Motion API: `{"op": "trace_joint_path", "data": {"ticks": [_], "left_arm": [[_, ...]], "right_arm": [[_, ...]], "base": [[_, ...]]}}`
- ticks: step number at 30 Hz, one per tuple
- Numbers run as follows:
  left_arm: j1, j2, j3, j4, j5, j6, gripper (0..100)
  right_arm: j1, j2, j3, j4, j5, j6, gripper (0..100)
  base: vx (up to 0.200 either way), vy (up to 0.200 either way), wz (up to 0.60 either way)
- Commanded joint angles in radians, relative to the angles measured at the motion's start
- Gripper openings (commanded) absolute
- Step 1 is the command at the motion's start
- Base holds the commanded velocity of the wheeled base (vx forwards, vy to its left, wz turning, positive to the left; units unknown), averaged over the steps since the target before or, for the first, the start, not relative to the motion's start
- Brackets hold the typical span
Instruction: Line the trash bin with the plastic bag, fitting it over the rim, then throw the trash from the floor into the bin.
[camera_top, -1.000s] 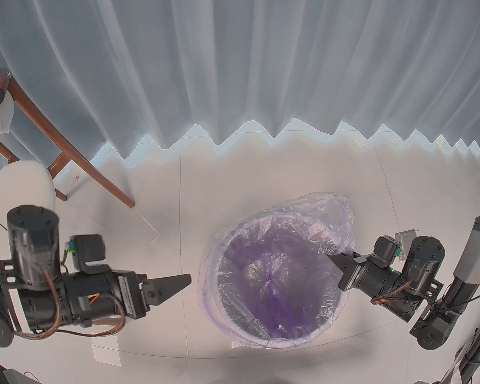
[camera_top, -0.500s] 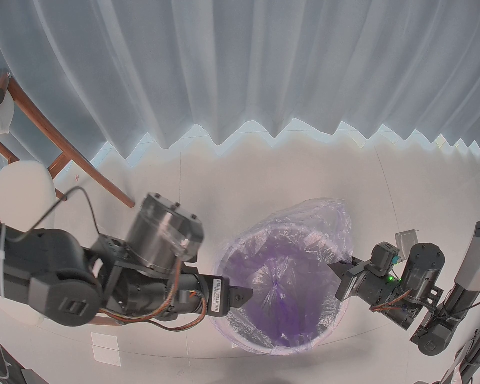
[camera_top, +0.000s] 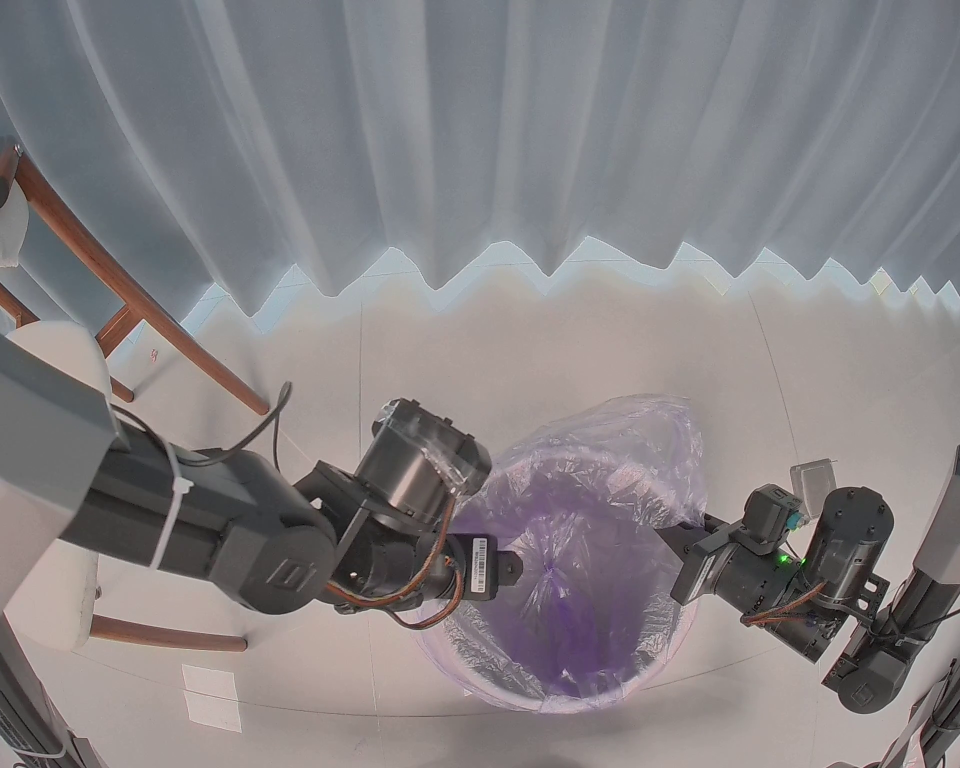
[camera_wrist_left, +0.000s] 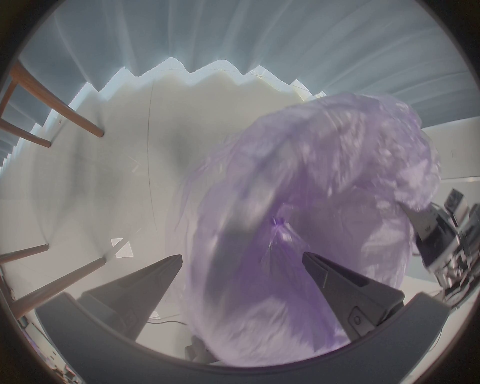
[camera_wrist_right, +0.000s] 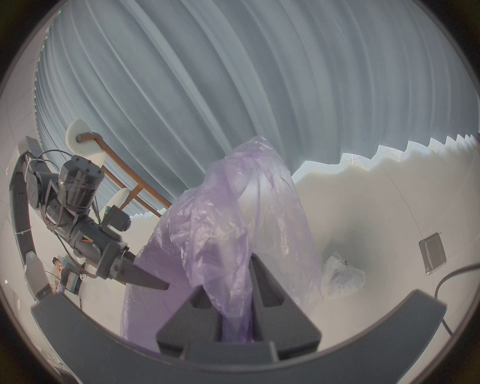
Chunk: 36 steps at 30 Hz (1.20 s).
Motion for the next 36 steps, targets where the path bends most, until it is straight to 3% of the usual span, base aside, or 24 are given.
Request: {"op": "trace_joint_path", "data": {"ticks": [1, 11, 12, 19, 25, 36], "left_arm": [[-0.005, 0.096, -0.081, 0.001, 0.031, -0.028, 0], [0.001, 0.109, -0.092, -0.002, 0.034, -0.046, 0], [0.001, 0.106, -0.092, -0.002, 0.034, -0.046, 0], [0.011, 0.081, -0.078, 0.0, 0.035, -0.048, 0], [0.064, 0.023, -0.038, -0.014, 0.034, -0.052, 0], [0.141, -0.155, 0.187, -0.147, 0.023, -0.032, 0]], "right_arm": [[0.005, -0.002, 0.003, -0.018, 0.0, -0.001, 0], [0.004, -0.012, 0.003, -0.018, -0.005, 0.004, 0], [0.004, -0.012, 0.003, -0.018, -0.006, 0.008, 100], [0.005, -0.023, 0.02, -0.016, -0.009, 0.016, 100], [0.002, -0.026, 0.035, -0.016, -0.008, 0.014, 100], [-0.038, -0.074, 0.009, -0.016, 0.023, 0.025, 100]], "base": [[0.0, 0.0, 0.0], [0.0, 0.0, 0.0], [0.0, 0.0, 0.0], [0.0, 0.0, 0.0], [0.0, 0.0, 0.0], [0.0, 0.0, 0.0]]}}
